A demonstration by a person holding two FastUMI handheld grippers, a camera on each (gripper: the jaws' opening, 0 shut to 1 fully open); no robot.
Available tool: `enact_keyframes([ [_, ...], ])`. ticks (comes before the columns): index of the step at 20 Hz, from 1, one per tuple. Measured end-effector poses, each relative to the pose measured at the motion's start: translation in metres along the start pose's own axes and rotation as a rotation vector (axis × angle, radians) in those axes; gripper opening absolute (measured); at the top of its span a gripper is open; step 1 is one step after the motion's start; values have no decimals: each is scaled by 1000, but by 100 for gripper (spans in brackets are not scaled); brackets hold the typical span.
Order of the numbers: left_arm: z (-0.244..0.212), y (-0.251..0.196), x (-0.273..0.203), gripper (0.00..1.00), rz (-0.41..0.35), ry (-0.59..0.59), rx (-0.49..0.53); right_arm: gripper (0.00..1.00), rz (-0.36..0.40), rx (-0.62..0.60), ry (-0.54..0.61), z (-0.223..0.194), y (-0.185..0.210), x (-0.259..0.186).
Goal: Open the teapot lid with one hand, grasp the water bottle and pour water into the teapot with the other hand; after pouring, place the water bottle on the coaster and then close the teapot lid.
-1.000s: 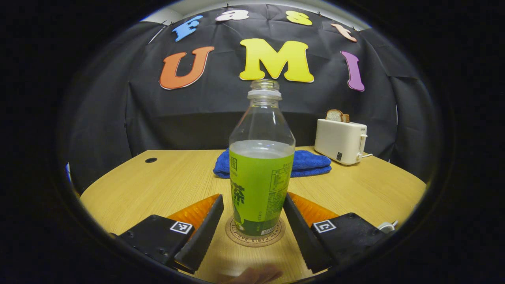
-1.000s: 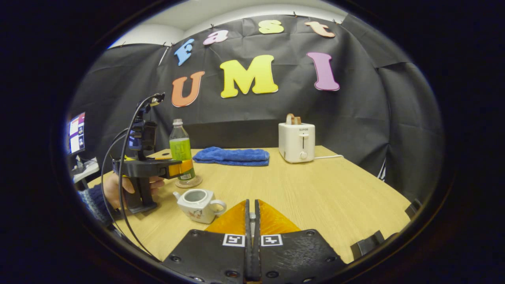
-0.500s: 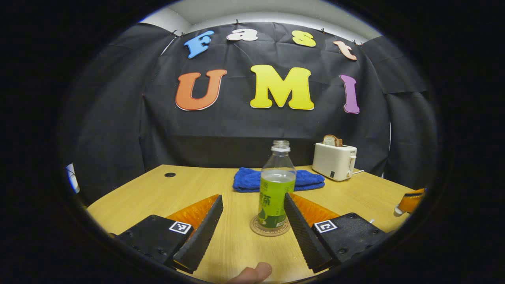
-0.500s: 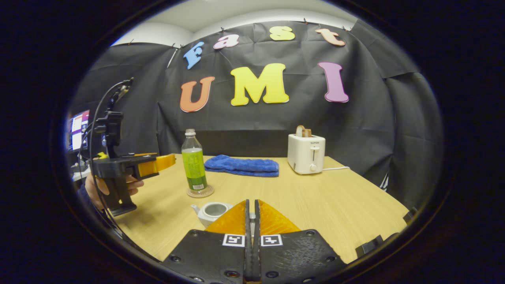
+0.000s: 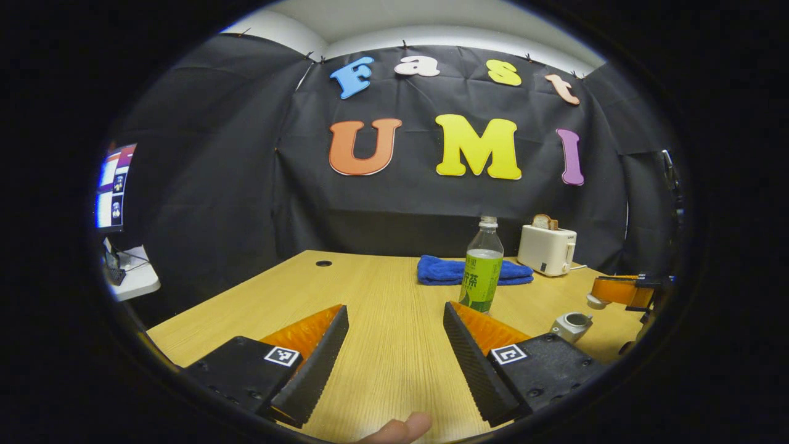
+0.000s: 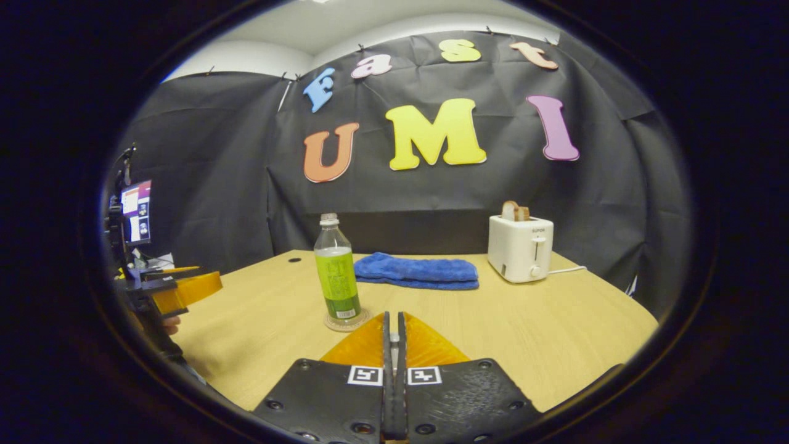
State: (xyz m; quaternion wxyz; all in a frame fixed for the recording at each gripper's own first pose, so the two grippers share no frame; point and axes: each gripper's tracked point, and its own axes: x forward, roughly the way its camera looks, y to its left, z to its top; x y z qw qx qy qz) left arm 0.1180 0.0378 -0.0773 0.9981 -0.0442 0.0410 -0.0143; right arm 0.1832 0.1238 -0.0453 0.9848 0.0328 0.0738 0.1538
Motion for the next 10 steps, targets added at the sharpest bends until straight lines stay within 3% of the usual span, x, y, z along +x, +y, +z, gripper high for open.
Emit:
enact_keyframes([
  [4,-11,6,-5,97,3,28,-56,0,-13,-19,54,-28,0,13],
  [10,-15,6,-3,97,-11,29,-74,0,-14,-11,16,-27,2,18],
])
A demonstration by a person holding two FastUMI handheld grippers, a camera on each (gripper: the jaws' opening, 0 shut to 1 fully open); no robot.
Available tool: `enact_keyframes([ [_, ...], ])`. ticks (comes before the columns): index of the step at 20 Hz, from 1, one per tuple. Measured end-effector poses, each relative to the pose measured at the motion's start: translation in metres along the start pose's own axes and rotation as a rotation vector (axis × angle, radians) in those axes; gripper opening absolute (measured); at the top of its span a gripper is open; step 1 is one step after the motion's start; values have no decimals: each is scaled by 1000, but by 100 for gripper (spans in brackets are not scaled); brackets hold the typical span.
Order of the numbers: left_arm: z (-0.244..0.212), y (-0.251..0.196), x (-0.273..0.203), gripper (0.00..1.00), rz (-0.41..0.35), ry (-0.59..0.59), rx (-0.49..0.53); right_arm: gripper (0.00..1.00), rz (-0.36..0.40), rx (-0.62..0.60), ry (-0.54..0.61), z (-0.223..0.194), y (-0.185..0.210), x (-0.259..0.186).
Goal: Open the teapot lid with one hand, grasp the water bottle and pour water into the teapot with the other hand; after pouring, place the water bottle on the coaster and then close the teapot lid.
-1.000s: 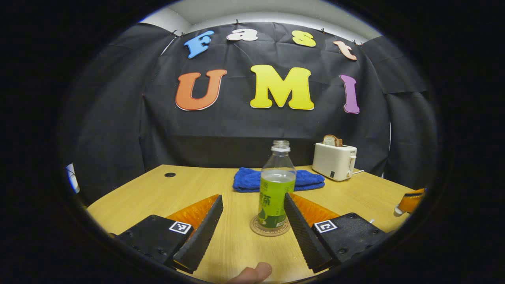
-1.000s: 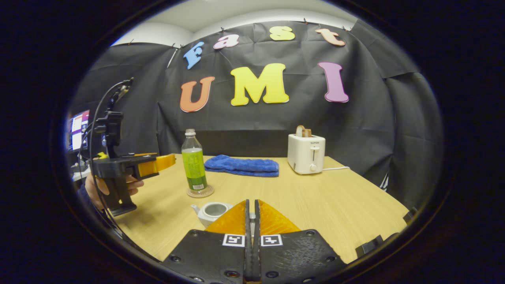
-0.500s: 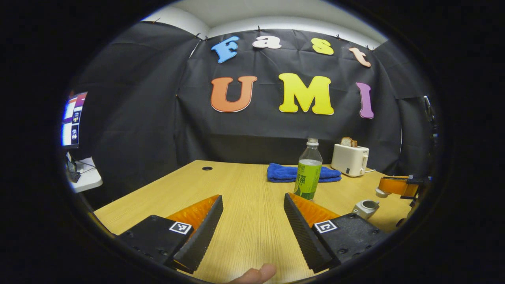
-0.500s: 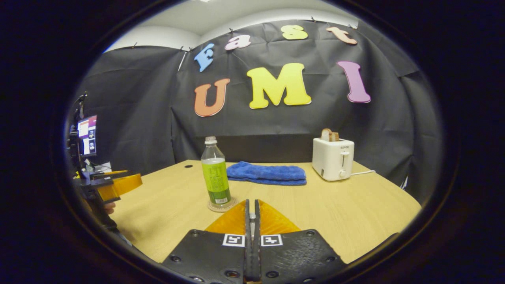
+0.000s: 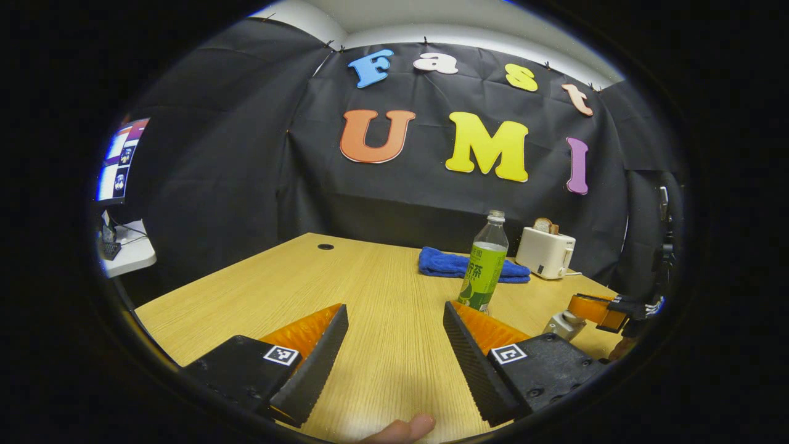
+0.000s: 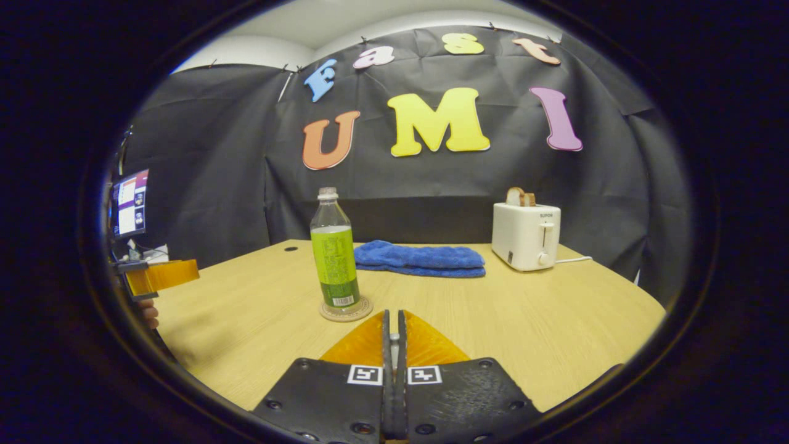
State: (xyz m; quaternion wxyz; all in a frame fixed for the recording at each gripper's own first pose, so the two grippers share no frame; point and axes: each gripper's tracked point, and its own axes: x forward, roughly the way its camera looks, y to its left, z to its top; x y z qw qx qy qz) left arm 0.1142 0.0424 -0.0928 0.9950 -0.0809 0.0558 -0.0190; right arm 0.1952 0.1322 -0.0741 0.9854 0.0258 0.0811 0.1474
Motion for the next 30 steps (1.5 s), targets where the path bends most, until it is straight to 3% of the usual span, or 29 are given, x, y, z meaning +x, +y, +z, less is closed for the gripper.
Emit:
enact_keyframes([
  [12,-4,-16,-6,98,-39,9,-32,1,-22,-20,-15,-10,-2,3],
  [15,-2,-17,-13,97,-25,8,-30,8,-24,-28,-9,-5,1,2],
  [16,-2,-18,-16,97,-26,12,-33,16,-18,-43,1,-4,5,2],
  [17,-2,-19,-21,98,-24,15,-33,32,-27,-58,-3,0,5,-2],
  [20,1,-18,-31,98,-11,13,-33,51,-1,-88,-56,21,17,-21],
  [22,4,-20,-38,97,-4,7,-31,89,1,-99,-86,34,20,-37],
  [30,39,-33,-93,97,-9,-85,40,94,-35,-54,-222,91,30,-135],
])
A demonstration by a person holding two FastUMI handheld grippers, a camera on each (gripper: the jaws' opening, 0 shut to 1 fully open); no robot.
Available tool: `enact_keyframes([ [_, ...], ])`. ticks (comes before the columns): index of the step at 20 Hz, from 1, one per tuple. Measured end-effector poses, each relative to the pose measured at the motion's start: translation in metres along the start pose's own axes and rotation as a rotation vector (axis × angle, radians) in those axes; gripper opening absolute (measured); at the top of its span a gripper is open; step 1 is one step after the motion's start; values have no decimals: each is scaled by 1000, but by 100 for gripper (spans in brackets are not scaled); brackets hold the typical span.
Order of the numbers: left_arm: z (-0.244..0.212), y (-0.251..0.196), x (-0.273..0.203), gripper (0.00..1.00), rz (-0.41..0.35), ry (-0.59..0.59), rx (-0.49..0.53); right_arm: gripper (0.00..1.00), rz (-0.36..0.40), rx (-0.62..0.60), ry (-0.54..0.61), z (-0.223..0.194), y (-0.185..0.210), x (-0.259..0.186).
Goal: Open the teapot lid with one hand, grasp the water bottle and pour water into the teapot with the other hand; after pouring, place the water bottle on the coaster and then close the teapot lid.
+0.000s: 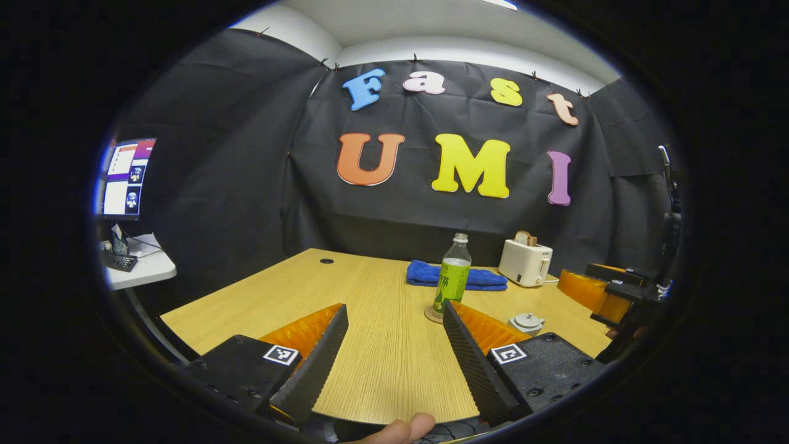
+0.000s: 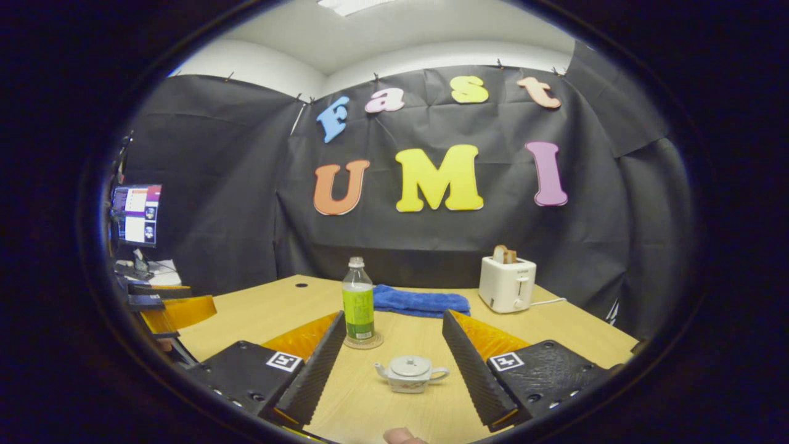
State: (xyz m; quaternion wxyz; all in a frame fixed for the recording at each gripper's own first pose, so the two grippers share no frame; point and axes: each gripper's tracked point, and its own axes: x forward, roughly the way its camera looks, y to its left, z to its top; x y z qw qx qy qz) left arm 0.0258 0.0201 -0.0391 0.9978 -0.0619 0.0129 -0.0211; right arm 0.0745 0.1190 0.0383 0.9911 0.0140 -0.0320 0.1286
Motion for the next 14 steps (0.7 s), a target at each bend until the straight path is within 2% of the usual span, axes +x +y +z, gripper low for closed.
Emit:
enact_keyframes([
  [5,11,-18,-38,97,-21,-38,53,94,-62,-16,-58,31,-15,-68],
  [9,13,-24,-60,97,-25,-63,110,94,-112,-9,-60,34,-23,-113],
  [14,4,-39,-80,96,-44,-45,121,94,-176,-25,-80,33,-35,-159],
])
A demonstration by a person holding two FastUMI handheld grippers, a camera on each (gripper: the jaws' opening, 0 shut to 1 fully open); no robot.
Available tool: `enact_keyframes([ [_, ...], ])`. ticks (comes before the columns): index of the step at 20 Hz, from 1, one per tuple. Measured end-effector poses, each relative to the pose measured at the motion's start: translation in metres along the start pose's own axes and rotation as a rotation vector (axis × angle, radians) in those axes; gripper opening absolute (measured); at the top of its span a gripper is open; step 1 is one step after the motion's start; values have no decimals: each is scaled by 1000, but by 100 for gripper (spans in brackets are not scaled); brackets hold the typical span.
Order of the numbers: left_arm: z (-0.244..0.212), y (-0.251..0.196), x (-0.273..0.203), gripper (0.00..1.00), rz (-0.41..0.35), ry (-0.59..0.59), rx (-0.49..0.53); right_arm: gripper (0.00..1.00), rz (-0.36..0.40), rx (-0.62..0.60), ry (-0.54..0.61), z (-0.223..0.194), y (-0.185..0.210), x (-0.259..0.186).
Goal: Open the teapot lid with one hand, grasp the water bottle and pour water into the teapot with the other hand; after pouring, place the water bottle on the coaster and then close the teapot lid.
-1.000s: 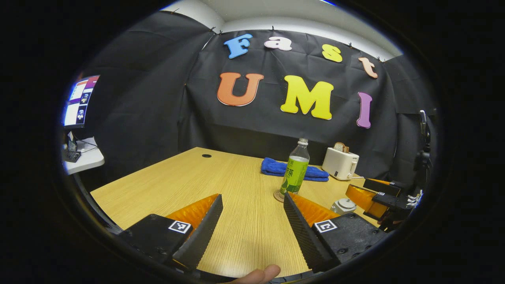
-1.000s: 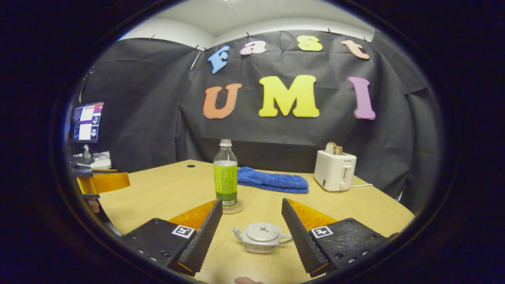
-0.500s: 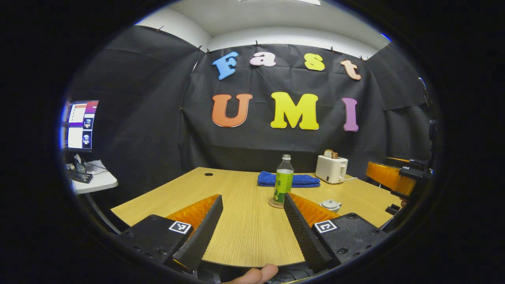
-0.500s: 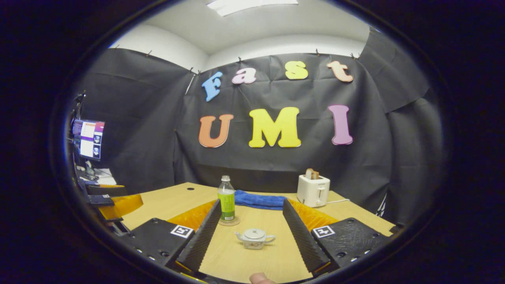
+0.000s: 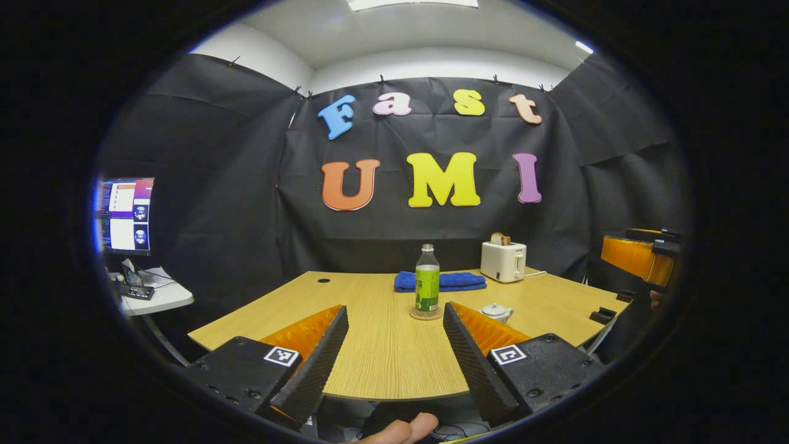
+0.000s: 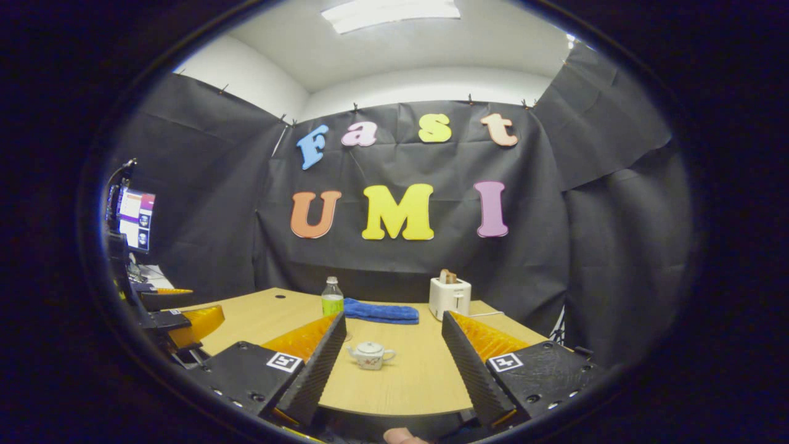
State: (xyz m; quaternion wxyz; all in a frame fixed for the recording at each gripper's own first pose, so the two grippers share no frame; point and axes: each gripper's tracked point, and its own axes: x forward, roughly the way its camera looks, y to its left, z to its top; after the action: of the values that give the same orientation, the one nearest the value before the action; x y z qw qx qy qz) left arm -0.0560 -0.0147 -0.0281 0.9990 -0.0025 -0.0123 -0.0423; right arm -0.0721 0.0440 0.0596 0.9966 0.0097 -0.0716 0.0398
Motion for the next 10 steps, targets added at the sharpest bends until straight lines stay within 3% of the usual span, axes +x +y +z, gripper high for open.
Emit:
enact_keyframes([
  [10,-12,-10,-12,97,-21,38,-40,95,-23,-53,1,-7,6,-10],
])
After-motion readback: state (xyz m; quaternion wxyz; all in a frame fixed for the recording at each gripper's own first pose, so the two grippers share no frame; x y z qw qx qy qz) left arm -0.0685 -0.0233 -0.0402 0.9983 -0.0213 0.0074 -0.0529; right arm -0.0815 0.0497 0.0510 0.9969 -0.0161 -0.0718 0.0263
